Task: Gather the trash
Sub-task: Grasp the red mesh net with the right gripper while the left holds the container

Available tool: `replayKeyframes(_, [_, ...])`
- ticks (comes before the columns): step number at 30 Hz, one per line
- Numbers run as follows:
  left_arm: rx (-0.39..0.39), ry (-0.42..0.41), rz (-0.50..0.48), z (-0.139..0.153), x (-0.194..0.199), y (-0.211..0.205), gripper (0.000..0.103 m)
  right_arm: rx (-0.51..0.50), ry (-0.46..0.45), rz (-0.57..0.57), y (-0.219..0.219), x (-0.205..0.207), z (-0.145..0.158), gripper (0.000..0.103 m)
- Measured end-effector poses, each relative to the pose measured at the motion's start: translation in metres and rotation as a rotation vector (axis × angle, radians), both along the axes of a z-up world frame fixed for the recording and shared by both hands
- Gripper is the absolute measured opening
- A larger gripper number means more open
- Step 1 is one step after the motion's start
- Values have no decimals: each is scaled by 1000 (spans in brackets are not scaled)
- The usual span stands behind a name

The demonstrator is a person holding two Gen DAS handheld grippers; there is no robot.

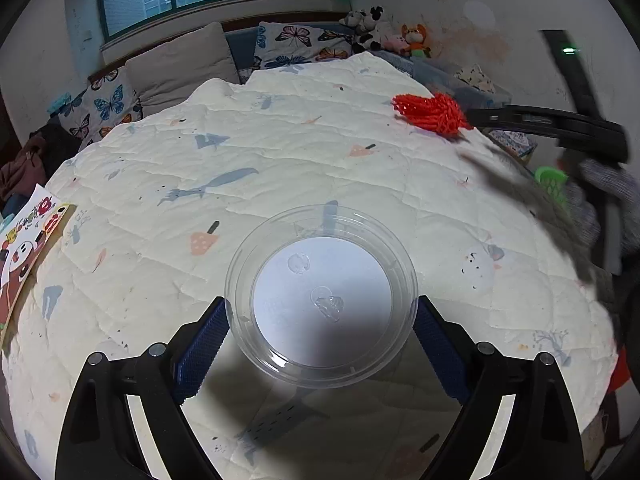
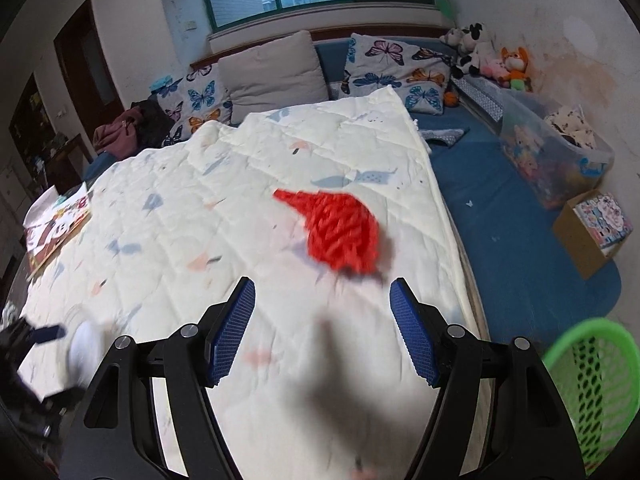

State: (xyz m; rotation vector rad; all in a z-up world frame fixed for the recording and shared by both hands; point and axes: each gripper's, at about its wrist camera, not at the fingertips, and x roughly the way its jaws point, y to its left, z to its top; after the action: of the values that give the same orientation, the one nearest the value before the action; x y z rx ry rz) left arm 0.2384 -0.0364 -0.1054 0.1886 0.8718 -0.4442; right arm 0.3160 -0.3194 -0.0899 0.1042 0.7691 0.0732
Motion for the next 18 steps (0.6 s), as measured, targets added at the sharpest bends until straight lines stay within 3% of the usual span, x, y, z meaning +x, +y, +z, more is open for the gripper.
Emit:
replayKeyframes(9, [-47,24,20,5,3,9,88,33,37,-25,-10,48,-12,68])
replayKeyframes(14, [-58,24,21,5,3,9,88,36,64,-24,-9,55,-19,50])
replayKeyframes(18, [-57,16,19,8,1,8,88,44,52,-18,-9,47,-15,43])
